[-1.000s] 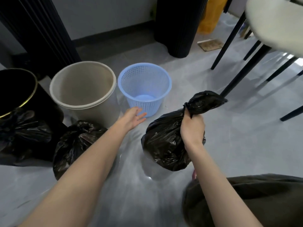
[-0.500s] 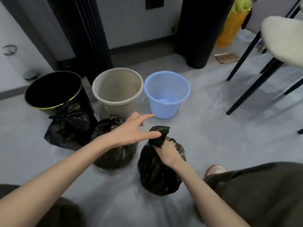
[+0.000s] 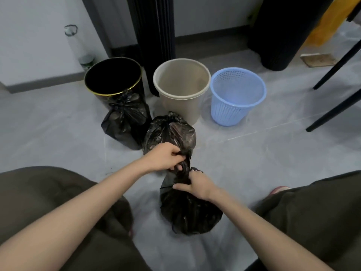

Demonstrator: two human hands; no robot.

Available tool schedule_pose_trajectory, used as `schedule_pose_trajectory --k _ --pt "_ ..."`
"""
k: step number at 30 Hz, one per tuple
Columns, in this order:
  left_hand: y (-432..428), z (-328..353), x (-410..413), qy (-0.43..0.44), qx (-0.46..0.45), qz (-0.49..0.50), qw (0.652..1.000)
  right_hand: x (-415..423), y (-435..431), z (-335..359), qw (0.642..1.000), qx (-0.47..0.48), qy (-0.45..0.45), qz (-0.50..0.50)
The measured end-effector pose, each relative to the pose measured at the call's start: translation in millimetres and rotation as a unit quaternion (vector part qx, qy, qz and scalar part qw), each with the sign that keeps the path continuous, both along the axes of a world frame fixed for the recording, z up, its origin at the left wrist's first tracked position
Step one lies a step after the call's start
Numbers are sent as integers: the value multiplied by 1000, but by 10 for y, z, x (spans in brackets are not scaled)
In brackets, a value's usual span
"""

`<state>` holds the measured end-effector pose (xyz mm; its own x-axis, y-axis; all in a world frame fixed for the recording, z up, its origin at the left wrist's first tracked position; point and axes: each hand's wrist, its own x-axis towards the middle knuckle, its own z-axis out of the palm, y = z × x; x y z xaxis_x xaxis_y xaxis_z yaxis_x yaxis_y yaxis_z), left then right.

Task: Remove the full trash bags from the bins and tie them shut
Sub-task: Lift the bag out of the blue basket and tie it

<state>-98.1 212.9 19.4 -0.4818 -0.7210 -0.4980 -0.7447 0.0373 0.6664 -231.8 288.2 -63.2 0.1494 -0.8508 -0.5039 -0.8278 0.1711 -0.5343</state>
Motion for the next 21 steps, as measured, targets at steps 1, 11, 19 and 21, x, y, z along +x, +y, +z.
schedule_pose_trajectory --k 1,11,19,21 --pt "11 18 12 20 58 58 996 2 11 3 1000 1 19 2" --pt "19 -318 213 144 225 406 874 -133 13 -100 998 -4 53 -18" --pt "401 -517 180 -241 -483 -364 759 -208 10 -208 1000 22 13 -4" --pt "443 -560 140 -315 -488 -359 730 -224 -1 -213 1000 10 12 5"
